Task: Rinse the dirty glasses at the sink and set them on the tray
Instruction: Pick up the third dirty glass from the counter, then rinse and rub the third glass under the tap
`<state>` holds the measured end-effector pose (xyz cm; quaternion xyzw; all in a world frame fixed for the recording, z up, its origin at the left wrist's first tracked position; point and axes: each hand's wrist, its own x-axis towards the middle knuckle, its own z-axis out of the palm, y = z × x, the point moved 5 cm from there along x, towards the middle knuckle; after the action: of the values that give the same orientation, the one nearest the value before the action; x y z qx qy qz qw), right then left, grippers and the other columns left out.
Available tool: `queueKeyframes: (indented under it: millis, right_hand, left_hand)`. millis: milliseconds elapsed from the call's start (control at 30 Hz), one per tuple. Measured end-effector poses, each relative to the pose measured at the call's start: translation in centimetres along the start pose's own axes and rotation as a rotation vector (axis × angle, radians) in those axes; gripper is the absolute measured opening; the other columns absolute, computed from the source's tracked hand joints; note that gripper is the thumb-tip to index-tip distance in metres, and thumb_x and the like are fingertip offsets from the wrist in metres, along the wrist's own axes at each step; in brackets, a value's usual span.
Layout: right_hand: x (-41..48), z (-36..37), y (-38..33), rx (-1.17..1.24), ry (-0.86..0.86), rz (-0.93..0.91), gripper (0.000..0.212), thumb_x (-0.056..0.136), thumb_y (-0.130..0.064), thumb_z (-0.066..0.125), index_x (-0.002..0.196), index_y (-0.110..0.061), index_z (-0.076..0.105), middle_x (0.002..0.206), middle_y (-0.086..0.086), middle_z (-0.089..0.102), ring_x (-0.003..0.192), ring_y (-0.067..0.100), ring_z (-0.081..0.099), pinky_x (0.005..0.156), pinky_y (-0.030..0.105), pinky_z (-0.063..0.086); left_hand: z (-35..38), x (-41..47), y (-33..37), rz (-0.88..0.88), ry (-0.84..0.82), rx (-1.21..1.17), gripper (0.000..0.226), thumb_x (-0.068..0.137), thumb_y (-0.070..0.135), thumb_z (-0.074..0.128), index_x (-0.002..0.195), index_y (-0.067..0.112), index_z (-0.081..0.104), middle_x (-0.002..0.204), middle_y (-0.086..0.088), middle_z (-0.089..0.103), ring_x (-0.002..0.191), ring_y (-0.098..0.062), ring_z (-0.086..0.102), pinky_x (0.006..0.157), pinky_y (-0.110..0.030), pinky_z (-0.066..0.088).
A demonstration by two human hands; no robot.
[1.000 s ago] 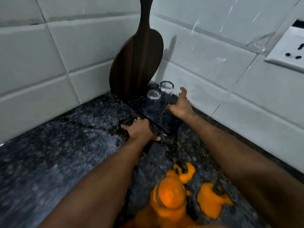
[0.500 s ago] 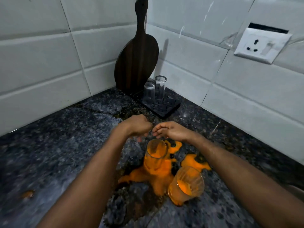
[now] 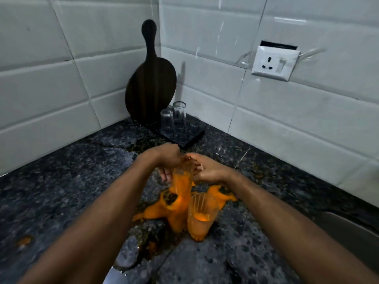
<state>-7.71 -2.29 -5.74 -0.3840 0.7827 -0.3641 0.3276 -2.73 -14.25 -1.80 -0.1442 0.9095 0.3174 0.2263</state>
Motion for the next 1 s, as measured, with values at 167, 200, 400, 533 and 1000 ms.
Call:
queueKeyframes:
  millis: [167, 200, 400, 533, 1000]
  right_hand:
    - [-7.1, -5.6, 2.1, 0.001, 0.394, -0.036, 0.087, 0.066, -0.019, 0.090, 0.136, -0.031, 0.039, 0.130, -0.003, 0.058, 0.118, 0.012, 0.058, 0.100, 0.039, 0.050]
    - [-9.1, -7.0, 2.8, 0.008, 0.492, -0.031, 0.085, 0.063, -0.020, 0.091, 0.133, -0.029, 0.043, 0.126, -0.005, 0.061, 0.115, 0.010, 0.060, 0.099, 0.039, 0.051]
    - [-23.6, -11.4, 7.8, 0.052, 0.878, 0.095, 0.072, 0.054, -0.025, 0.086, 0.119, -0.030, 0.055, 0.109, -0.008, 0.067, 0.099, 0.006, 0.065, 0.083, 0.027, 0.054]
    - [-33.4, -12.6, 12.0, 0.150, 1.117, 0.212, 0.067, 0.056, -0.018, 0.092, 0.113, -0.026, 0.058, 0.100, -0.009, 0.069, 0.092, 0.005, 0.068, 0.078, 0.025, 0.055]
    - [-49.2, -15.6, 17.0, 0.115, 1.481, 0.459, 0.069, 0.059, -0.024, 0.091, 0.119, -0.019, 0.056, 0.105, -0.003, 0.063, 0.093, 0.016, 0.061, 0.077, 0.029, 0.049]
  left_hand:
    - [1.1, 0.3, 9.7, 0.173, 0.014, 0.025, 0.032, 0.096, 0.011, 0.045, 0.091, -0.011, 0.068, 0.069, -0.024, 0.073, 0.064, -0.032, 0.075, 0.067, -0.045, 0.064]
    - [2.0, 0.4, 12.1, 0.214, 0.005, 0.018, 0.031, 0.096, 0.011, 0.046, 0.091, -0.009, 0.069, 0.070, -0.024, 0.073, 0.064, -0.031, 0.075, 0.067, -0.044, 0.064]
    - [9.7, 0.5, 24.4, 0.353, -0.185, 0.025, 0.032, 0.098, 0.019, 0.052, 0.103, -0.008, 0.068, 0.085, -0.025, 0.075, 0.071, -0.030, 0.076, 0.069, -0.038, 0.063]
    - [15.8, -0.1, 32.1, 0.412, -0.252, -0.030, 0.041, 0.098, 0.032, 0.048, 0.106, -0.002, 0.069, 0.090, -0.019, 0.076, 0.069, -0.030, 0.072, 0.062, -0.032, 0.056]
    - [27.3, 0.4, 44.2, 0.740, 0.217, 0.052, 0.049, 0.099, 0.047, 0.047, 0.102, 0.003, 0.068, 0.103, -0.017, 0.072, 0.091, -0.032, 0.068, 0.079, -0.036, 0.054]
